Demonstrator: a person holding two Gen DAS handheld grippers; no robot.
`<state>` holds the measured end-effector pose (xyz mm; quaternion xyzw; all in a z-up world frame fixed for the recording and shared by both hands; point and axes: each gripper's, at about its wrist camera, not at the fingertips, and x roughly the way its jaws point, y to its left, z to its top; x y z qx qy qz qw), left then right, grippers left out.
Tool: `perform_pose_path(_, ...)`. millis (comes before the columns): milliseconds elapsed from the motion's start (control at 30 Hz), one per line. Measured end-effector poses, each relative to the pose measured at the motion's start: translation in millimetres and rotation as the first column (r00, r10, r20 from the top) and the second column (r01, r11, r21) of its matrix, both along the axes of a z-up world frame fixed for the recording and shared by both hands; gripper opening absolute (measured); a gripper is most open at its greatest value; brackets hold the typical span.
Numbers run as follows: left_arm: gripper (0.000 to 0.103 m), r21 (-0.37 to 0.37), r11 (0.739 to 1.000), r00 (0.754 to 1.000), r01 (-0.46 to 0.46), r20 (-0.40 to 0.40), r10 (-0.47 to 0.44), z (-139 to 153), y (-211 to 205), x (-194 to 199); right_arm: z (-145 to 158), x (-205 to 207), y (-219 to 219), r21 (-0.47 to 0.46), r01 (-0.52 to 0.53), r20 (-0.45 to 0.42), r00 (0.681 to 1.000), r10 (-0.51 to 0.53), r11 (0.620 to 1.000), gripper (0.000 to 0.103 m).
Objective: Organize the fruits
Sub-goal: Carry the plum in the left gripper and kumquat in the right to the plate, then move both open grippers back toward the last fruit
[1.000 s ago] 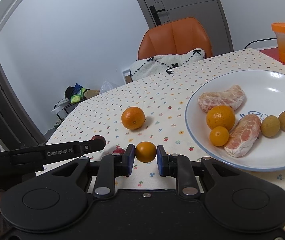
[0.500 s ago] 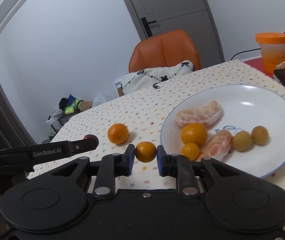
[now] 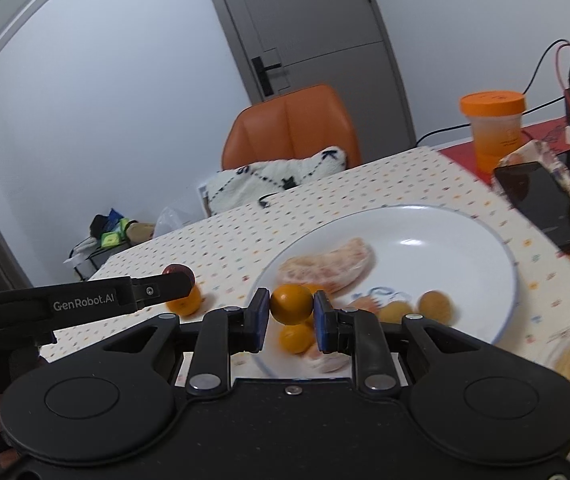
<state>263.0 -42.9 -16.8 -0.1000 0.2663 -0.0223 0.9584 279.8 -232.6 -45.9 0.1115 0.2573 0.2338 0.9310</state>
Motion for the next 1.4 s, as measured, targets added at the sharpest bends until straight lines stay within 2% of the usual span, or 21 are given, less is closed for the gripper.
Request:
perform_pose_path(367, 0.017, 0.012, 0.998, 0.998, 0.069, -0.002, -0.069, -0.2, -40.0, 23.1, -4.8, 15.1, -32.9, 0.006, 0.071, -0.005, 0.997, -0.071, 0.997, 0.022)
perform_pose_path(733, 0.017, 0.009, 0.994, 0.994, 0.113, -0.011, -0.113, -4.0, -69.9, 44.3, -10.9, 25.1, -48.8, 0.019, 0.097, -0.014, 0.995, -0.096, 0.995, 0.022)
perform_pose_path(800, 0.017, 0.001, 0.993, 0.993, 0.115, -0.022, -0.115, -3.7, -71.9, 48.2, -12.2, 26.7, -50.6, 0.021, 0.102, -0.015, 0.995, -0.102, 0.995, 0.023)
perform_pose_path(867, 0.020, -0.008, 0.994, 0.994, 0.105, -0.017, -0.106, -1.5, -72.4, 49.3, -13.2, 26.7, -52.0, 0.024, 0.113, -0.014, 0.994, -0.113, 0.993, 0.030)
perform_pose_path(1000, 0.022, -0.018, 0.996, 0.996, 0.092, -0.013, -0.092, 2.7, -66.6, 45.5, -14.1, 22.5, -54.2, 0.026, 0.118, -0.014, 0.993, -0.118, 0.993, 0.033)
perform_pose_path(1100, 0.031, -0.021, 0.997, 0.998, 0.068, -0.011, -0.068, 4.4, -59.3, 38.9, -14.4, 18.4, -54.4, 0.034, 0.119, -0.018, 0.993, -0.118, 0.992, 0.034)
perform_pose_path(1167, 0.044, -0.023, 0.998, 0.999, 0.052, -0.001, -0.052, 5.5, -54.1, 32.8, -13.7, 14.9, -52.6, 0.035, 0.116, -0.017, 0.993, -0.115, 0.993, 0.040)
perform_pose_path(1267, 0.058, -0.016, 0.999, 1.000, 0.030, 0.009, -0.030, 7.5, -46.9, 23.8, -11.3, 9.2, -48.6, 0.030, 0.104, -0.009, 0.995, -0.104, 0.994, 0.043)
perform_pose_path(1400, 0.070, -0.004, 1.000, 1.000, 0.003, 0.017, -0.003, 9.8, -37.3, 13.0, -7.7, 1.3, -43.3, 0.026, 0.095, -0.001, 0.995, -0.095, 0.995, 0.050)
